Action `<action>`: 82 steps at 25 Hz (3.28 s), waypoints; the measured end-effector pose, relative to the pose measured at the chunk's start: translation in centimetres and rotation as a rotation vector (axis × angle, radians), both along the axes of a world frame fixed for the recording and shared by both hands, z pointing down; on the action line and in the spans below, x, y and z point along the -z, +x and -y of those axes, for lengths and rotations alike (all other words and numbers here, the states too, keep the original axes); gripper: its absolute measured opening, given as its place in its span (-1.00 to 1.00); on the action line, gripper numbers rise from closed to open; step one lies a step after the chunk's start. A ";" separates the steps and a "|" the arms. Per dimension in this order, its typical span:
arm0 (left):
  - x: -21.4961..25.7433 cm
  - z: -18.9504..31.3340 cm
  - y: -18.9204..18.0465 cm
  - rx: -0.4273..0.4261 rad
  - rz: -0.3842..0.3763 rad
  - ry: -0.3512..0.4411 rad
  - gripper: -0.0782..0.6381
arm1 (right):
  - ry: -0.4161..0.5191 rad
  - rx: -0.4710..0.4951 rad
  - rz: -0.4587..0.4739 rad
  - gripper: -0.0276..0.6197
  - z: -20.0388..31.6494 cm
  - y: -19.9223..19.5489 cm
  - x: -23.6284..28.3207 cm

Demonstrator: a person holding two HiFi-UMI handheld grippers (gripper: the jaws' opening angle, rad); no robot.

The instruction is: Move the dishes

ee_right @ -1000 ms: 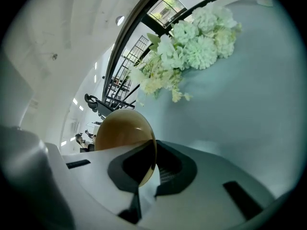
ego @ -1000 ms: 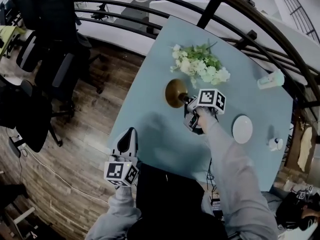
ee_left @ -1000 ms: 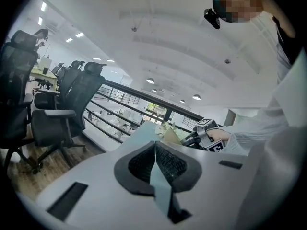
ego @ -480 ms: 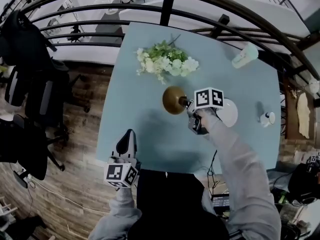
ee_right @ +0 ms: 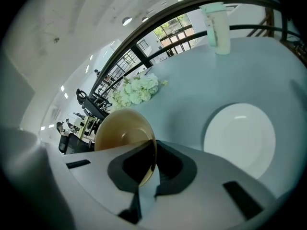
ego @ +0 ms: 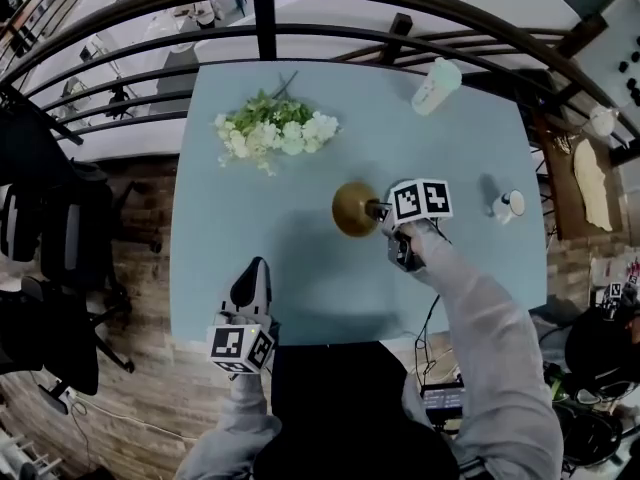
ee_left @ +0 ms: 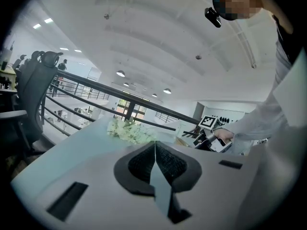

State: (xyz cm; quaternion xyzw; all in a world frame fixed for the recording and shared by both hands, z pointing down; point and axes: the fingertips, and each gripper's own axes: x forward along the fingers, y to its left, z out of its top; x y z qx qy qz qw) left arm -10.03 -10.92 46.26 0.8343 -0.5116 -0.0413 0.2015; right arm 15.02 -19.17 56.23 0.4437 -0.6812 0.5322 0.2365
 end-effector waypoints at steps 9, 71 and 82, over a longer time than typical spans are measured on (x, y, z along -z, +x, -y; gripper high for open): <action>0.4 -0.8 5.8 -0.077 0.017 0.004 -0.73 | 0.009 -0.027 -0.065 -0.87 -2.7 8.6 0.3; 2.8 -2.3 13.6 -0.145 0.070 0.047 -0.73 | 0.355 -0.215 0.156 -0.32 -2.0 19.1 9.7; 6.2 -1.4 19.8 -0.266 0.071 0.115 -0.73 | 0.751 -0.362 0.133 -0.89 -7.4 28.5 15.9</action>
